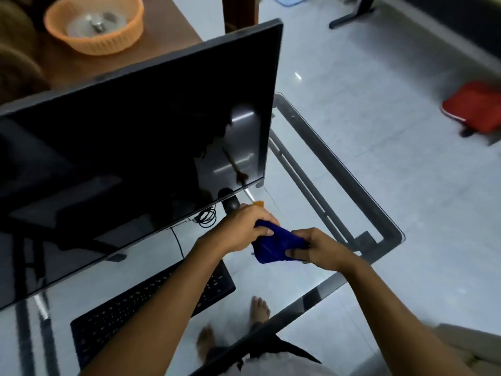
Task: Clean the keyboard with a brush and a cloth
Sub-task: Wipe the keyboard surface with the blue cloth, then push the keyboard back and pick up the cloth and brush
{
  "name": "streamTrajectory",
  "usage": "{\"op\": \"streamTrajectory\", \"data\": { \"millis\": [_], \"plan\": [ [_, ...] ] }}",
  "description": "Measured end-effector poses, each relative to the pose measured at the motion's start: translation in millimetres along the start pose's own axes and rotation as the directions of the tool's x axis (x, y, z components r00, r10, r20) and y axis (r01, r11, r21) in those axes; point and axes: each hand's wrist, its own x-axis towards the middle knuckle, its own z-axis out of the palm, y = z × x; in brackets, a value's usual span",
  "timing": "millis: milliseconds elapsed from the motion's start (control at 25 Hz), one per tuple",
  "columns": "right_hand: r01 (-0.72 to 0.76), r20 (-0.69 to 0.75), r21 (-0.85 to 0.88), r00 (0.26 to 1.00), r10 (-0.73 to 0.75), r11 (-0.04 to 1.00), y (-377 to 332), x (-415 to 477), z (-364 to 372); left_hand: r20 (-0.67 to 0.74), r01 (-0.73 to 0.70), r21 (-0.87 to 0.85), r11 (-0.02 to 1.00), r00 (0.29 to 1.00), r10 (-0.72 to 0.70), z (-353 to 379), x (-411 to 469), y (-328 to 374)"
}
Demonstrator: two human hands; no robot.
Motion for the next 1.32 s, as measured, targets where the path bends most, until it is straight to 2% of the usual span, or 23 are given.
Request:
{"op": "streamTrajectory", "data": {
  "millis": [120,240,320,440,600,760,880,1000,1040,1080,1160,1240,1320],
  "plan": [
    [-0.070,-0.158,0.087,0.984,0.083,0.994,9.7,-5.2,-34.1,-0.066,0.012,0.046,0.999,0.998,-0.008,2.5,45.6,9.6],
    [-0.096,-0.328,0.119,0.936,0.130,0.988,21.9,-0.7,-70.3,-0.126,0.109,0.103,0.989,0.987,-0.095,9.5,98.4,6.9],
    [-0.124,-0.450,0.141,0.876,0.175,0.982,32.2,9.0,-89.9,-0.141,0.167,0.106,0.980,0.978,-0.152,16.7,123.9,1.3],
    [-0.211,-0.614,0.157,0.745,0.263,0.965,55.1,31.2,-117.2,-0.172,0.207,0.090,0.974,0.967,-0.190,35.0,152.9,-2.9],
    [-0.291,-0.714,0.212,0.606,0.351,0.933,87.1,62.2,-133.1,-0.171,0.257,0.076,0.963,0.955,-0.241,57.6,173.7,-9.7],
    [-0.321,-0.741,0.252,0.542,0.395,0.913,102.3,86.3,-117.9,-0.198,0.276,0.057,0.959,0.945,-0.260,69.7,177.3,-17.0],
    [-0.302,-0.780,0.223,0.515,0.355,0.927,91.5,96.9,-95.2,-0.231,0.261,0.049,0.964,0.942,-0.244,71.0,166.6,-26.9],
    [-0.275,-0.861,0.109,0.453,0.229,0.955,67.2,93.0,-58.2,-0.278,0.232,-0.013,0.973,0.934,-0.227,63.4,137.4,-39.2],
    [-0.231,-0.870,0.098,0.452,0.196,0.968,55.9,89.7,-43.1,-0.311,0.213,-0.061,0.975,0.924,-0.221,58.1,122.0,-43.0],
    [-0.166,-0.857,0.118,0.481,0.185,0.979,42.6,87.2,-24.9,-0.350,0.193,-0.115,0.974,0.910,-0.222,51.4,102.1,-48.7],
    [-0.093,-0.760,0.139,0.628,0.167,0.986,17.3,83.6,18.9,-0.435,0.180,-0.187,0.966,0.866,-0.246,39.4,50.7,-66.1],
    [-0.119,-0.596,0.100,0.788,0.155,0.988,6.4,85.3,69.8,-0.532,0.211,-0.224,0.952,0.792,-0.301,33.2,-9.9,-93.1],
    [-0.155,-0.458,0.063,0.873,0.166,0.986,4.2,88.3,123.3,-0.631,0.276,-0.246,0.929,0.682,-0.370,32.7,-78.0,-129.8]
  ]
}}
